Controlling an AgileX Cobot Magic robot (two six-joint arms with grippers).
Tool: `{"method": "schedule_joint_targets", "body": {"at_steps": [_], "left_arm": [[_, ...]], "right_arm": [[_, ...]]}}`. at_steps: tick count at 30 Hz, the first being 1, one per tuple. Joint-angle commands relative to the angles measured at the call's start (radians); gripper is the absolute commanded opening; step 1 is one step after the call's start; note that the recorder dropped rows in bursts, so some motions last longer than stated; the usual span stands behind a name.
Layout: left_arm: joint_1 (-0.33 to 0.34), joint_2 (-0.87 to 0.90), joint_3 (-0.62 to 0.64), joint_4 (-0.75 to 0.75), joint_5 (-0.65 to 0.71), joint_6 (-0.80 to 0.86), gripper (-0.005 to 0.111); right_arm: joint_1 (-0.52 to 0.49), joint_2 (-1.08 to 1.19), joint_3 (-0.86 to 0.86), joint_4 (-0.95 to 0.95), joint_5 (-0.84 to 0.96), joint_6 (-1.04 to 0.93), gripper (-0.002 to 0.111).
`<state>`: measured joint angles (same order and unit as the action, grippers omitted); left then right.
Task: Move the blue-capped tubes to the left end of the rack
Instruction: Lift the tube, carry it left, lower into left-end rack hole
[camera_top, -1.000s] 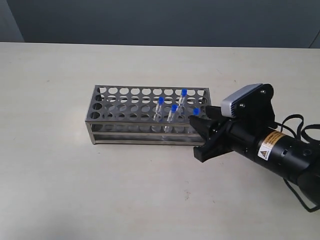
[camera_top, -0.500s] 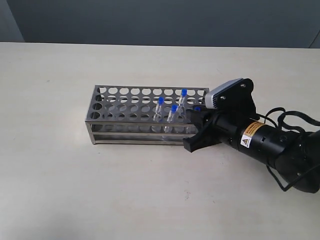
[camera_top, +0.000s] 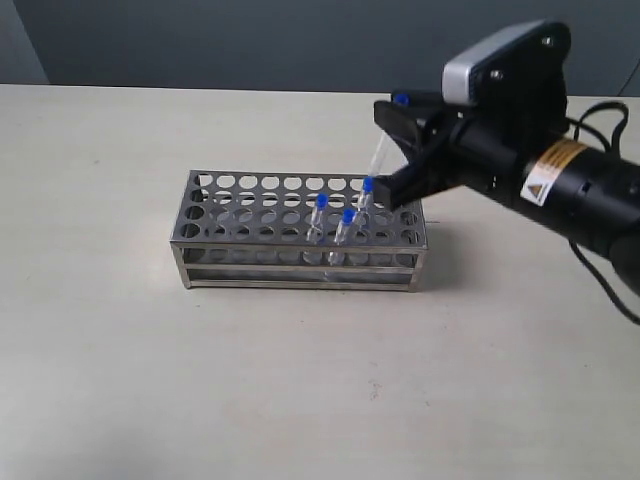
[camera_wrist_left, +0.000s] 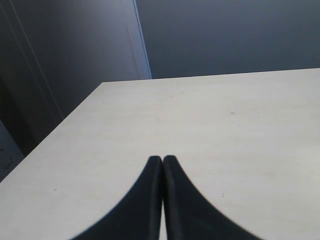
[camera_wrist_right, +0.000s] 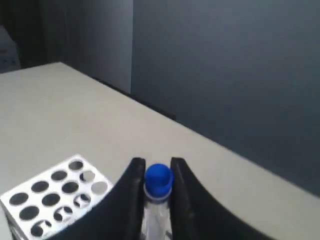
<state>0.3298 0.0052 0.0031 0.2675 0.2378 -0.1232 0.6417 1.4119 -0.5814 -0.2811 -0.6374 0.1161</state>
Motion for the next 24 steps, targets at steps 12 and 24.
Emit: {"method": "schedule_joint_targets", "body": {"at_steps": [12,24], "left_arm": [[-0.003,-0.005,-0.003,0.003,-0.005,-0.004,0.001],[-0.003,-0.005,-0.003,0.003,-0.005,-0.004,0.001]], "right_arm": [[0.148,0.408,-0.61,-0.612,0.181,0.529,0.0],[0.186,0.648,-0.875,-0.926,0.214,0.872,0.0]]}}
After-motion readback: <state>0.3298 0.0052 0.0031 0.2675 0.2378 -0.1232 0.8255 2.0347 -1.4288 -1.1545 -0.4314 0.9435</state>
